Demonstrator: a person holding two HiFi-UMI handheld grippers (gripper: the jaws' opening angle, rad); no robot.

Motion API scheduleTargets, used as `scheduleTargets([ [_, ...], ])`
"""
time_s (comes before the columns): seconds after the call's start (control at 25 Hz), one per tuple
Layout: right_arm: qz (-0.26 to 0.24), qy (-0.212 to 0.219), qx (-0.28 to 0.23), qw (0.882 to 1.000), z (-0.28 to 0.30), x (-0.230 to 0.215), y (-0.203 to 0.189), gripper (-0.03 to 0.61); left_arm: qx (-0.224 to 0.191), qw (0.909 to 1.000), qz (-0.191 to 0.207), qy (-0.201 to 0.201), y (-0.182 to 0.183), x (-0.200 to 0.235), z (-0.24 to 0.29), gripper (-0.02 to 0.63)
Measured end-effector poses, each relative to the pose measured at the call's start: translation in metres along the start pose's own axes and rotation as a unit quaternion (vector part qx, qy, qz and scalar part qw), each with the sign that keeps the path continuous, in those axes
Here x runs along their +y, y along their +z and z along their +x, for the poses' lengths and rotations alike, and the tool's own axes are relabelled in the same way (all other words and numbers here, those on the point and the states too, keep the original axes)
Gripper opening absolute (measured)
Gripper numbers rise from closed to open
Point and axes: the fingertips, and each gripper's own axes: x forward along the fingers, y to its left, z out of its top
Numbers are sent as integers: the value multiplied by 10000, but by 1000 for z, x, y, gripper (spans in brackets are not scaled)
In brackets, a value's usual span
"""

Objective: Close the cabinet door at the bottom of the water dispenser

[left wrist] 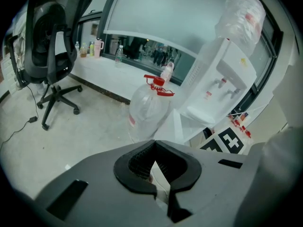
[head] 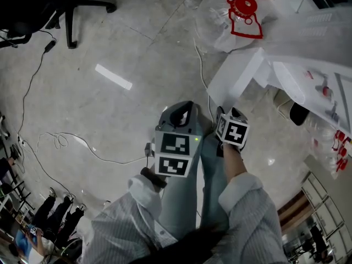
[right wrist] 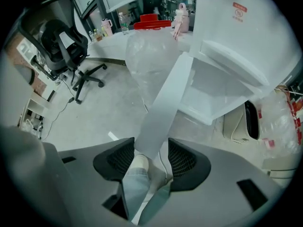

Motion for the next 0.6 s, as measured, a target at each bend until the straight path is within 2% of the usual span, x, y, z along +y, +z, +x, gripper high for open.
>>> scheduleTargets([
  [0.12,30,-31,13,10000,-1,0,-2,199,-7,10000,37,-23,1,0,2,11],
  [0.4,63,-1,-119,9999,-5,-13,-13,187,6,9998,193,34,2,-3,14,11],
  [0.6,225,-34,-126,9997,-7,-45,-27,175,6,9996,274,38,2,-24,26,11],
])
